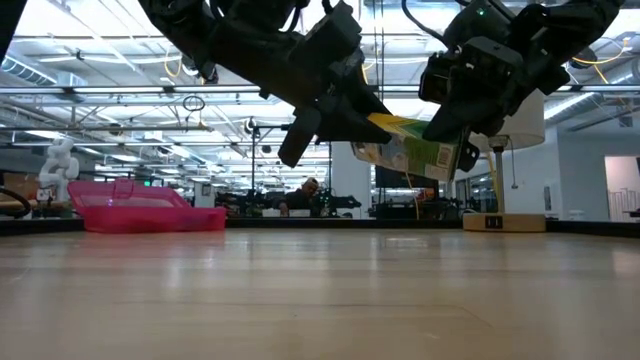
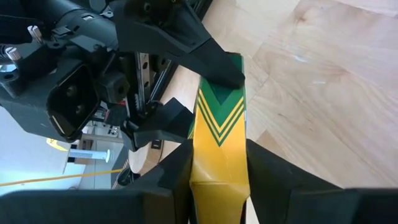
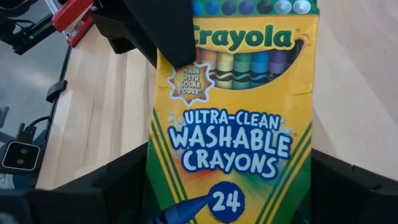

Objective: Pack school essentials
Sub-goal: Put the crayon box into the pink supply box

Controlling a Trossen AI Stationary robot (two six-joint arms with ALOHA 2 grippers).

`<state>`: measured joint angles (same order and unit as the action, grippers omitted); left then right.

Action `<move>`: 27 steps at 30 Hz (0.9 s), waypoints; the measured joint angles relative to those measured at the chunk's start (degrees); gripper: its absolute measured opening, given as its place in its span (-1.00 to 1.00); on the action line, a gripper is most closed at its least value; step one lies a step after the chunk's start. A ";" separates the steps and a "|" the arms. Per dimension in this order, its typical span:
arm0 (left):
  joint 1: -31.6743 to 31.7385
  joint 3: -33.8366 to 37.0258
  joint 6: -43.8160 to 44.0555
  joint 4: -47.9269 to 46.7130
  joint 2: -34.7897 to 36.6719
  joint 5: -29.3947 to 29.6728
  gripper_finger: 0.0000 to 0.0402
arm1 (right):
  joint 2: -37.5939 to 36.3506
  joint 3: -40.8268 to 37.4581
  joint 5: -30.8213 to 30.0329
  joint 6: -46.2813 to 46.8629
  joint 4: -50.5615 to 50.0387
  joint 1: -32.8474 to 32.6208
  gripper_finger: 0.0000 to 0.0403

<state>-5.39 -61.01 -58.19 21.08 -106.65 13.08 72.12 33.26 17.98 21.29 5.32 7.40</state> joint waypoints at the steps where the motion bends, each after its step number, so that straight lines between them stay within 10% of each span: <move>1: 0.00 0.02 0.00 0.00 0.00 0.02 -0.35 | 0.00 0.00 -0.02 -0.33 0.03 0.00 0.67; 14: -0.08 0.02 0.37 0.21 0.05 1.89 -0.36 | -2.83 -0.02 -0.58 -3.72 0.70 0.02 0.92; 27: -1.11 0.03 1.30 0.15 0.75 12.95 -0.36 | -15.48 0.00 -14.29 -9.40 -0.87 -0.39 0.89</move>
<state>-6.50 -60.98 -56.90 21.23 -105.90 26.04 56.63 33.26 3.70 11.89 4.45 7.01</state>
